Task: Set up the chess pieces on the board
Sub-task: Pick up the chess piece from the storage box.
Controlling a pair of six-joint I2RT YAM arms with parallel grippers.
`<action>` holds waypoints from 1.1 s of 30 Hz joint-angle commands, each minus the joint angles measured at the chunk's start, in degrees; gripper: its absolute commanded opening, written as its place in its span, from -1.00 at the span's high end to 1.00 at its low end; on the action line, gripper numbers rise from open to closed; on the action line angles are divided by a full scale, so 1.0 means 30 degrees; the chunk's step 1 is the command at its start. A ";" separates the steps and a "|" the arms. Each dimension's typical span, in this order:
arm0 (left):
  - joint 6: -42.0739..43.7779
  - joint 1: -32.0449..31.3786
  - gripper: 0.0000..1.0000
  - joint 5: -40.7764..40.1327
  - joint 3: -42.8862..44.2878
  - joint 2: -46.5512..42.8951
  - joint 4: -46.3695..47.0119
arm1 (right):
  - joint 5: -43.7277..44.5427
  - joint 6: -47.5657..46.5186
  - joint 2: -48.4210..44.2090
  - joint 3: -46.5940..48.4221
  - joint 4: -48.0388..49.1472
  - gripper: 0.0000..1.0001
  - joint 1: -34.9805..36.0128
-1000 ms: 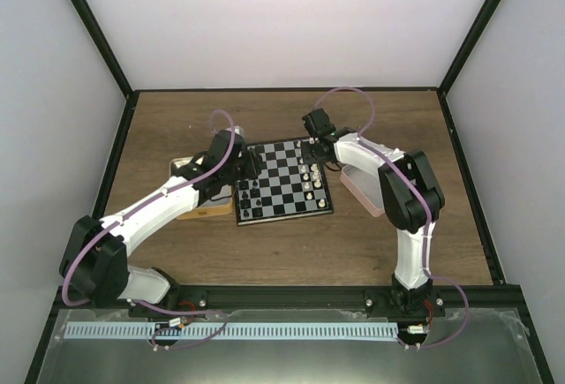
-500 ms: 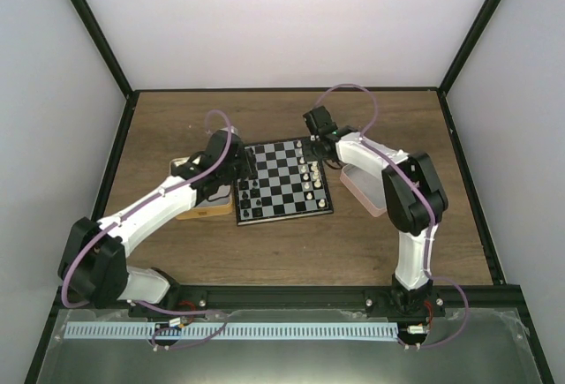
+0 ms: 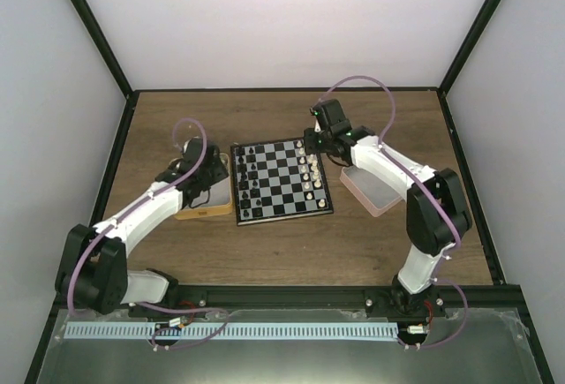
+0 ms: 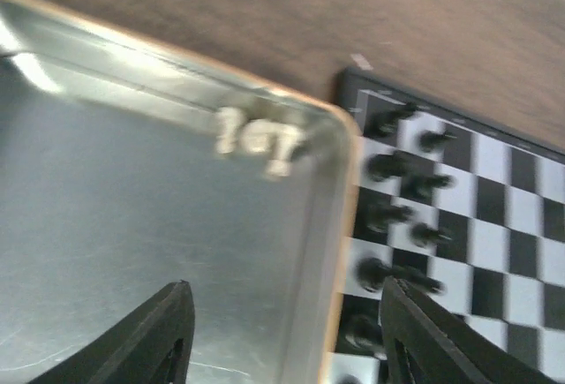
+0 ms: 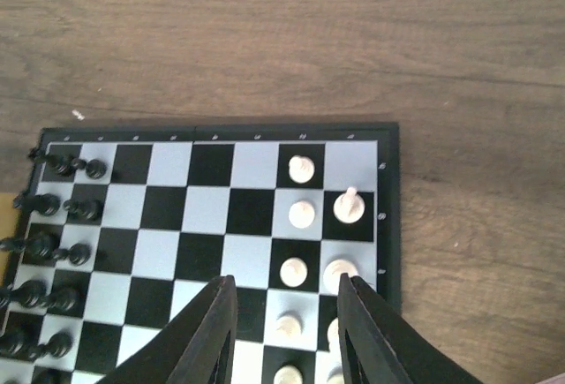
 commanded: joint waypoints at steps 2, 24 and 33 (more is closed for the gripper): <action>-0.0408 0.1622 -0.08 0.0289 -0.1027 0.1343 0.1129 | -0.1781 0.0896 -0.1285 -0.1521 0.0799 0.34 -0.0020; 0.4589 0.4520 0.37 0.3189 0.2148 0.9626 0.3677 | -0.2830 0.1912 -0.3464 -0.4010 0.1765 0.38 -0.0026; 0.4854 0.4584 0.78 0.3352 0.2369 0.9840 0.3287 | -0.3151 0.2012 -0.3538 -0.3865 0.1714 0.41 0.0010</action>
